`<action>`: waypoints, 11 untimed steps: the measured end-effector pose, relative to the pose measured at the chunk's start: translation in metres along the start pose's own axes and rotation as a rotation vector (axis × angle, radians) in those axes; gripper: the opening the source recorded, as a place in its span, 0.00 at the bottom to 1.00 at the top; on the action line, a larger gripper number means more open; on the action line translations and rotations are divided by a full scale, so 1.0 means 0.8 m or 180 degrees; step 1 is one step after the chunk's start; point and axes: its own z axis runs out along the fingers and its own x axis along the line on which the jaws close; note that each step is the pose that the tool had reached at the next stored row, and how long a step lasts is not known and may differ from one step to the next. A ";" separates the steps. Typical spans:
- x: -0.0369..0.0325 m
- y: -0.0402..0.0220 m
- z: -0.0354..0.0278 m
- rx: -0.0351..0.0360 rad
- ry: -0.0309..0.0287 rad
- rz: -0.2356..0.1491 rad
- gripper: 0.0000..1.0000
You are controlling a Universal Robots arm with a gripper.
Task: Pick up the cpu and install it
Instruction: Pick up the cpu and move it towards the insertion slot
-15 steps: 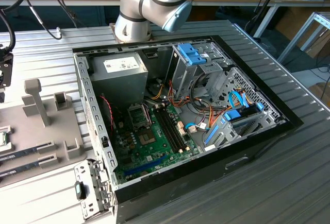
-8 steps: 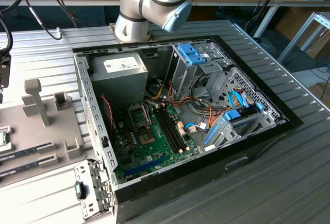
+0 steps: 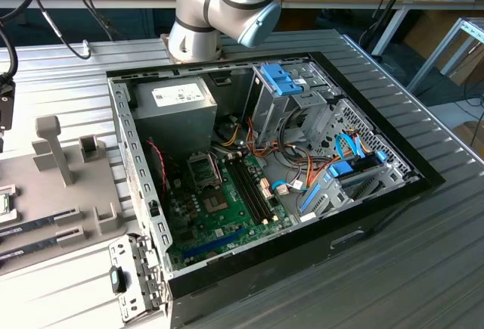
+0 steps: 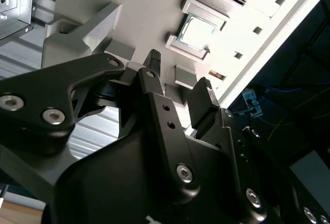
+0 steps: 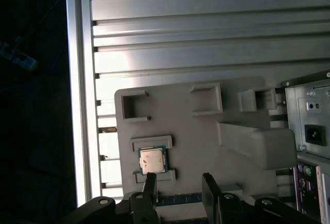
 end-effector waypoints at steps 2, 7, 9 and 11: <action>0.0002 0.0000 0.0003 0.0000 0.0000 0.0000 0.48; 0.0010 -0.0002 0.0018 0.0000 0.0000 0.0000 0.48; 0.0012 -0.0002 0.0022 0.0000 0.0000 0.0000 0.48; 0.0015 -0.0002 0.0026 0.0000 0.0000 0.0000 0.48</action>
